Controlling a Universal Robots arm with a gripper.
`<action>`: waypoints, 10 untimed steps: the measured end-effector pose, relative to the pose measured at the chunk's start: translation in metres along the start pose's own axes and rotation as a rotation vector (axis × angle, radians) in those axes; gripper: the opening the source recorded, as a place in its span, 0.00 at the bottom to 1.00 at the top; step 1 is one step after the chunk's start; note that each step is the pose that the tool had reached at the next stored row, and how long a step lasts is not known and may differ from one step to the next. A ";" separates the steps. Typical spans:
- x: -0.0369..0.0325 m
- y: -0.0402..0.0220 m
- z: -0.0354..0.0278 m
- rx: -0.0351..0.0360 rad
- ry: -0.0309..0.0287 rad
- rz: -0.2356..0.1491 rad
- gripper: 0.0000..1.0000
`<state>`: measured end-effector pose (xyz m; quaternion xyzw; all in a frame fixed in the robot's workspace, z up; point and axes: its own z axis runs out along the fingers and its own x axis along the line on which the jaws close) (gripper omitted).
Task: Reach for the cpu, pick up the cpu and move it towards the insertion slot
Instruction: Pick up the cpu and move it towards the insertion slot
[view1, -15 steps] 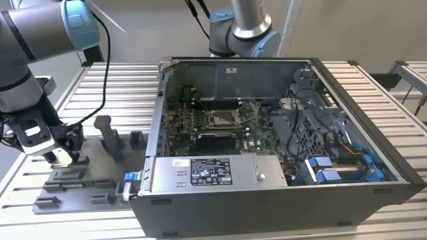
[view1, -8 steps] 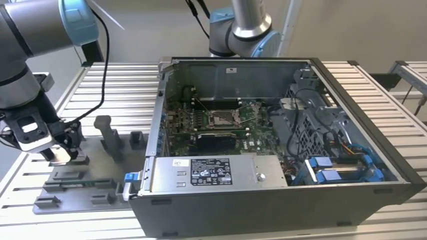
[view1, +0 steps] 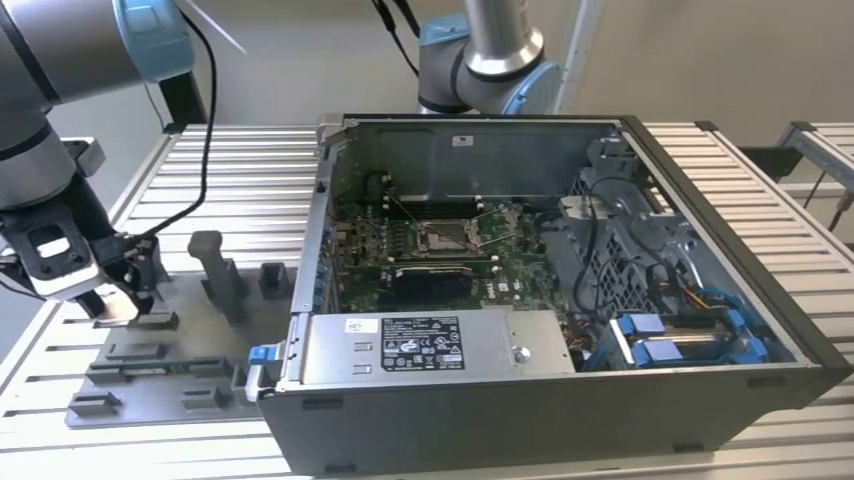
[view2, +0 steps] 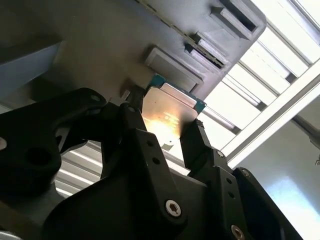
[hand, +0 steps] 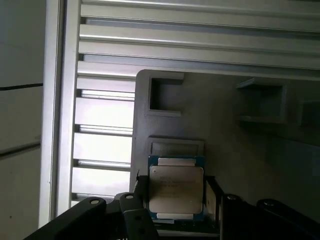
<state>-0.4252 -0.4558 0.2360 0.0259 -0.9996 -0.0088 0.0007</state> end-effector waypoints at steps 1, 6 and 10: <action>0.0000 0.0000 -0.0016 0.0000 0.0001 0.000 0.00; 0.0001 0.0002 -0.0088 0.0000 0.0006 0.000 0.00; 0.0000 0.0002 -0.0137 0.0000 0.0006 0.000 0.00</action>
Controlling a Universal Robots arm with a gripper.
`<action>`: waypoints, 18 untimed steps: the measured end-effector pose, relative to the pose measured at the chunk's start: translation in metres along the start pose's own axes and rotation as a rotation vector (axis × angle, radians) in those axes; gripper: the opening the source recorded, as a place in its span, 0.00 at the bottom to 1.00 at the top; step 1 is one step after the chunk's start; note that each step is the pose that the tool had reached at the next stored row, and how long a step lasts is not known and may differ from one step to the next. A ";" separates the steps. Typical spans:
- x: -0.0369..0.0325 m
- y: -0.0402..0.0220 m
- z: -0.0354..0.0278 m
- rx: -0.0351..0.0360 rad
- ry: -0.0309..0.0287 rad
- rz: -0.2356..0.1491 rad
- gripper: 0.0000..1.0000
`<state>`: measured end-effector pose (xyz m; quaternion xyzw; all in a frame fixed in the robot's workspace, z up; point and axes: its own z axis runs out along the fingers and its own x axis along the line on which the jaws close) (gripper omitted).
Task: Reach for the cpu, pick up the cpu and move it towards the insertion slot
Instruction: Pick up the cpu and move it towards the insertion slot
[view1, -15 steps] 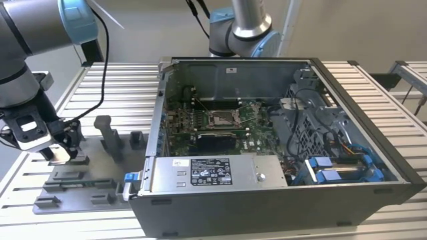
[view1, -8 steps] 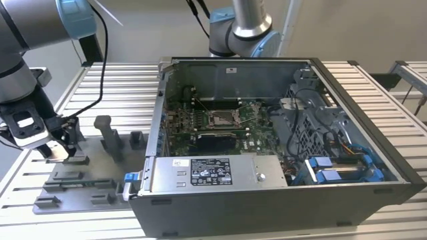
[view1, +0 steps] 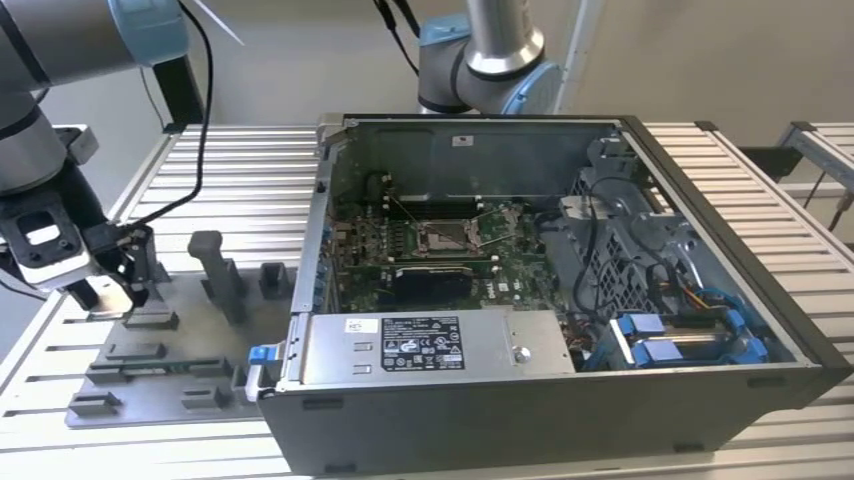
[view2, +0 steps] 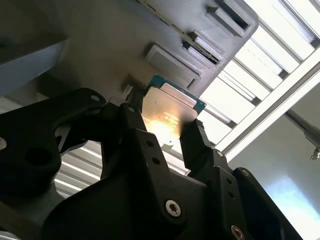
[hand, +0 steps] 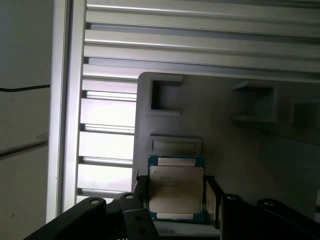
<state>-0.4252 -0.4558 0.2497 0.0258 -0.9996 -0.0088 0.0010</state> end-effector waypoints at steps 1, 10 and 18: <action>0.0000 0.0000 -0.0014 0.0001 0.0001 0.000 0.00; 0.0000 0.0002 -0.0118 0.0005 0.0001 0.000 0.00; 0.0001 0.0005 -0.0248 0.0005 0.0000 0.000 0.00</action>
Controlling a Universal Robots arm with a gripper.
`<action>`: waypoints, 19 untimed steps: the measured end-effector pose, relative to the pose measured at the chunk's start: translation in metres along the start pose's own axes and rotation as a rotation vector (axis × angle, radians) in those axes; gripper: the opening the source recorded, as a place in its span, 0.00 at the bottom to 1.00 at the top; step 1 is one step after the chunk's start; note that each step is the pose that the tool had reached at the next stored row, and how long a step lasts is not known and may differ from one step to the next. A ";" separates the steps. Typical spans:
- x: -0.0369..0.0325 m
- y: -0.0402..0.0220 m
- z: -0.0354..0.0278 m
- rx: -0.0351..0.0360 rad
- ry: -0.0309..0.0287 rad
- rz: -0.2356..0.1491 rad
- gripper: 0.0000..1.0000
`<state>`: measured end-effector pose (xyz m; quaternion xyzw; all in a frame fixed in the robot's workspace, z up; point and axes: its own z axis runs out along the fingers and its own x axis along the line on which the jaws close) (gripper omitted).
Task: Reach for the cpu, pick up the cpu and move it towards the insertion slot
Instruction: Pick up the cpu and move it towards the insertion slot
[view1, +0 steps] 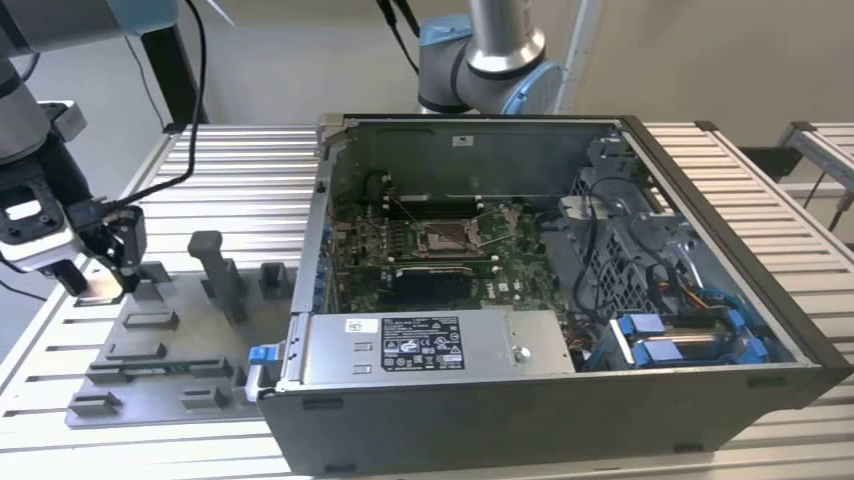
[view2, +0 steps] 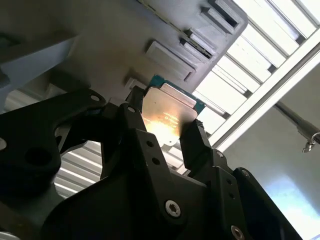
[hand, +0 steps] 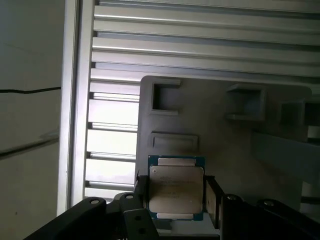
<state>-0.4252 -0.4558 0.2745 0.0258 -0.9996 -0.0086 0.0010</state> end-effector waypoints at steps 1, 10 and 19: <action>0.0000 0.0000 -0.0016 0.0000 0.0000 0.000 0.00; 0.0000 0.0004 -0.0238 0.0003 0.0013 0.000 0.00; 0.0001 0.0009 -0.0524 0.0016 0.0014 0.000 0.00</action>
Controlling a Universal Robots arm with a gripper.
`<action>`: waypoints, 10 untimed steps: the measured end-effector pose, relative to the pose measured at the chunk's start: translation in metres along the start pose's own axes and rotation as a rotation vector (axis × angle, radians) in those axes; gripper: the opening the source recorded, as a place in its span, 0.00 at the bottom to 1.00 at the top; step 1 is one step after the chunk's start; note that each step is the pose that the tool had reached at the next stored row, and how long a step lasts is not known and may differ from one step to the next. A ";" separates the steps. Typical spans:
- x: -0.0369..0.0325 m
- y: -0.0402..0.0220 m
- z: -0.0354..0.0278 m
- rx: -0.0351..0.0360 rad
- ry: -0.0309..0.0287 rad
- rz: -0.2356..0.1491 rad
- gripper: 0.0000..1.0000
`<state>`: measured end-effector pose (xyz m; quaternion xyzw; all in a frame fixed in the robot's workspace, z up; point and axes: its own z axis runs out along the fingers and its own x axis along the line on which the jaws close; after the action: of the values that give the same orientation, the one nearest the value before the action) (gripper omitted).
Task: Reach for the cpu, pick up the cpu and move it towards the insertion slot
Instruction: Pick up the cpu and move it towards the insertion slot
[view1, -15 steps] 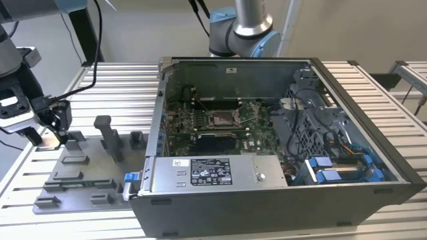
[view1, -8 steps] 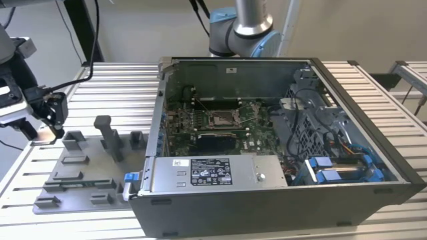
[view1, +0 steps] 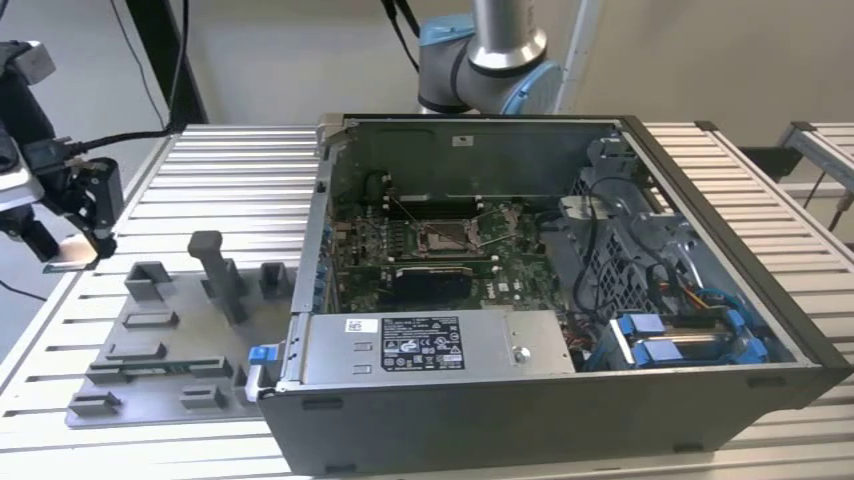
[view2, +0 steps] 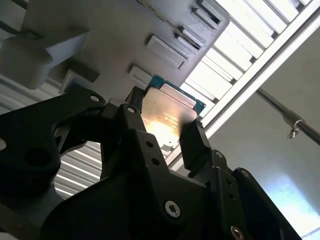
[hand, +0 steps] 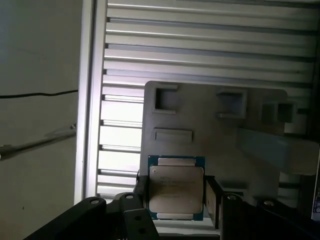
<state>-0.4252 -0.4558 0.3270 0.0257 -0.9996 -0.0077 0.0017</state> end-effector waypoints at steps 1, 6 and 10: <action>0.0000 0.0001 -0.0024 0.0000 -0.0001 0.000 0.00; 0.0000 0.0002 -0.0111 0.0001 -0.0001 0.000 0.00; 0.0000 0.0002 -0.0162 0.0001 0.0000 0.000 0.00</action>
<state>-0.4252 -0.4558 0.3432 0.0256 -0.9996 -0.0077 0.0017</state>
